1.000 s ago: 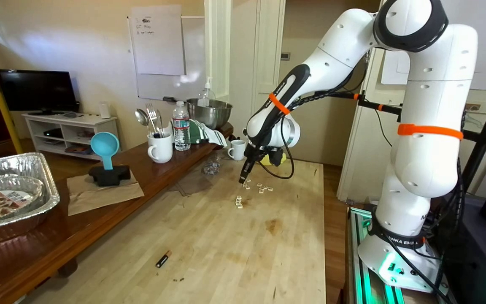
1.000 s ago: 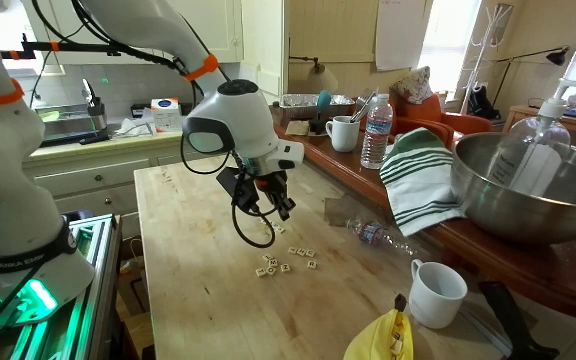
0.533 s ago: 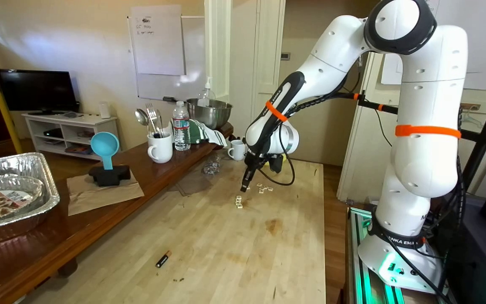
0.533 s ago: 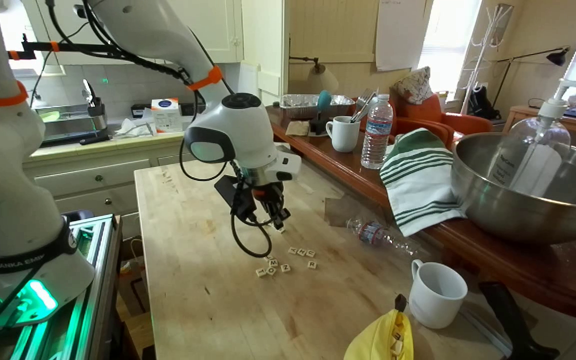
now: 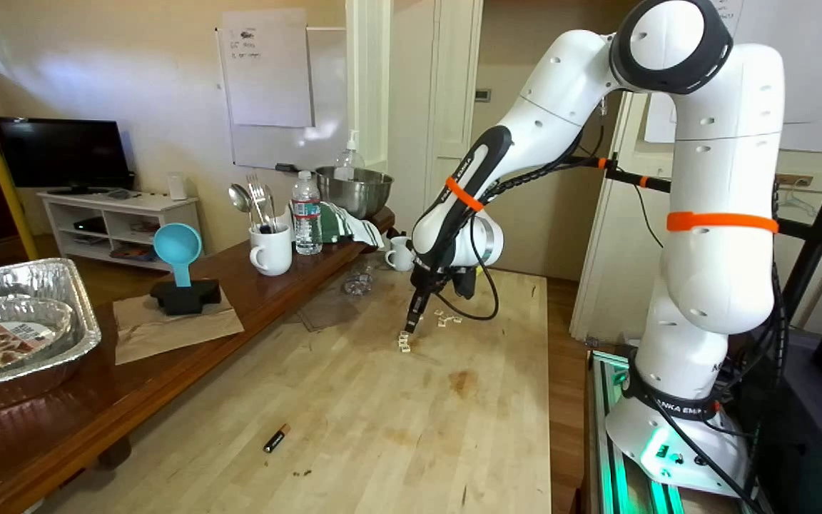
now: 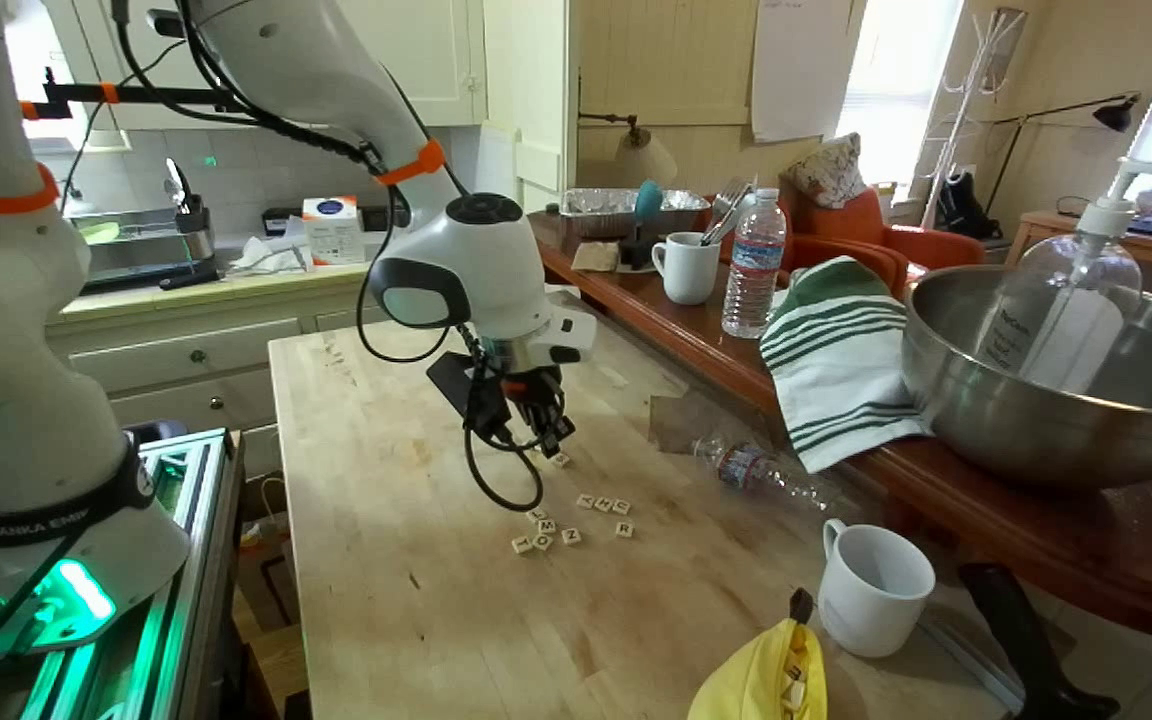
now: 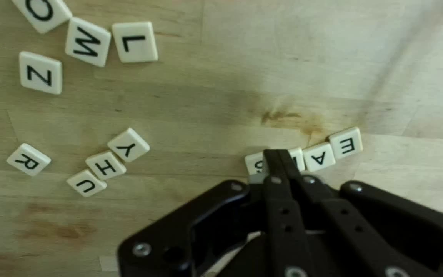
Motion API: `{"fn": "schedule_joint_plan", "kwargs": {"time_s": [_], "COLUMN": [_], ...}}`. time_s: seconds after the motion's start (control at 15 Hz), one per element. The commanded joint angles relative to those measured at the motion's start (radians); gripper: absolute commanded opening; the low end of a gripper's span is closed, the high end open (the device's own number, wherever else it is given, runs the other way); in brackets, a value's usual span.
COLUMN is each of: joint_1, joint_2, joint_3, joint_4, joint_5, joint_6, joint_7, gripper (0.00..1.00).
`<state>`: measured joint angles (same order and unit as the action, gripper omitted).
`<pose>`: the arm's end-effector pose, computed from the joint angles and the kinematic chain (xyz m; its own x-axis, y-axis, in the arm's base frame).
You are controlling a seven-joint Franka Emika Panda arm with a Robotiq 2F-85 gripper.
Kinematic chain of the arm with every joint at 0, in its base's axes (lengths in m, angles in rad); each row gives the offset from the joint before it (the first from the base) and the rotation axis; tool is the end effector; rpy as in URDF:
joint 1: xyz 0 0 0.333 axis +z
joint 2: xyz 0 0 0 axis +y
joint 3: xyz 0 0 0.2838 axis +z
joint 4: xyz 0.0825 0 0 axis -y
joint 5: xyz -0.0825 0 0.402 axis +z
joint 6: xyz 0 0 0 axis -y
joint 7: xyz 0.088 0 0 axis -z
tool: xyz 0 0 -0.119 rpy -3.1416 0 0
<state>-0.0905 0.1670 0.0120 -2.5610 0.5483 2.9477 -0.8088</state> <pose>0.4649 -0.0695 0.1634 0.9460 0.1900 0.2626 0.2050 -0.9783 -0.0307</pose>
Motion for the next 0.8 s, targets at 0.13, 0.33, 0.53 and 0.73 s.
{"fn": "schedule_joint_plan", "kwargs": {"time_s": [0.13,0.33,0.53,0.73], "joint_1": [-0.014,-0.019,-0.023,-0.023], "joint_2": [0.043,0.057,0.072,0.085], "joint_3": [0.018,0.017,0.018,0.017], "joint_4": [0.034,0.047,0.058,0.067], "joint_5": [0.034,0.033,0.032,0.025], "joint_6": [0.026,0.03,0.037,0.038], "joint_7": [-0.026,-0.025,-0.025,-0.023], "gripper": [0.0,0.0,0.0,0.0]}}
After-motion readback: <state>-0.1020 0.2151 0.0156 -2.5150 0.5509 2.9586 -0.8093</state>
